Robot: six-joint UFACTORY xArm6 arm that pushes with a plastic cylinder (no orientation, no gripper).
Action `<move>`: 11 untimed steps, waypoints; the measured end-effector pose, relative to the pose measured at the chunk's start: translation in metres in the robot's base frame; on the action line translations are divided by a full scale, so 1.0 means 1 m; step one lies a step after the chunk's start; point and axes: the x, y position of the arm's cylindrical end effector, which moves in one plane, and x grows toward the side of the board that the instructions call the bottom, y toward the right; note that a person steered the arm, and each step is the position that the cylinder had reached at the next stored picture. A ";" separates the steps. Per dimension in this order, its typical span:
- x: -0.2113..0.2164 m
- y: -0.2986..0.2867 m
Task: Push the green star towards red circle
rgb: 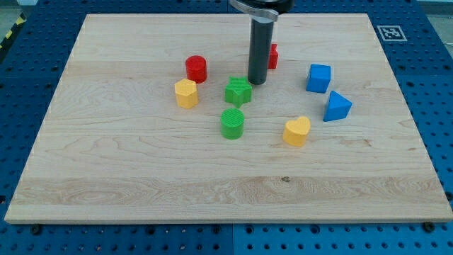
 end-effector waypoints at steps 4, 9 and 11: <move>0.053 0.011; 0.062 -0.002; 0.062 -0.014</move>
